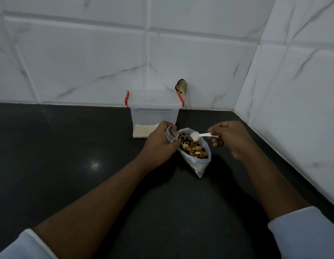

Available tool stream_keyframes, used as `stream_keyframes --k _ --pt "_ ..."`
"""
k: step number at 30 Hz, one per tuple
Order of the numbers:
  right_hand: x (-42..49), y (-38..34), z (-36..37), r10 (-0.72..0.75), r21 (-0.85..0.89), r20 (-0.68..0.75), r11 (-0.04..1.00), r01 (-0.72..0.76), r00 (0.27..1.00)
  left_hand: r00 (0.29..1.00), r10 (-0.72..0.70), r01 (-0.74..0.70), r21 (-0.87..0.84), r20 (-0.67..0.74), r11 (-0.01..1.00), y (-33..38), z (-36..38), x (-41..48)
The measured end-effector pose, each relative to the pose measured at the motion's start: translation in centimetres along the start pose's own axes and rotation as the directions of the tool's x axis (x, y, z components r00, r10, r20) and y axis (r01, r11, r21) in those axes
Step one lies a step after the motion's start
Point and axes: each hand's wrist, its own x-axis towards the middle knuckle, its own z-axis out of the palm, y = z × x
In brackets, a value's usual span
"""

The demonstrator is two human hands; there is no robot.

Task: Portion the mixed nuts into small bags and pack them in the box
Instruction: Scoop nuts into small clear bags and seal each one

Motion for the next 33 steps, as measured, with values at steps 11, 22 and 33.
stream_keyframes --k 11,22,33 --pt "0.1 0.0 0.1 -0.094 -0.108 0.07 0.989 0.101 0.993 1.0 -0.004 0.004 0.001 0.008 1.0 0.1 0.0 0.1" --pt "0.7 0.3 -0.5 0.213 0.398 0.129 0.883 -0.247 0.969 1.0 0.014 -0.014 0.028 -0.013 1.0 -0.1 0.1 0.2" --pt "-1.6 -1.7 1.3 -0.297 0.285 0.312 0.936 0.209 0.903 0.999 0.037 -0.037 -0.023 -0.03 0.999 -0.3 0.1 0.2"
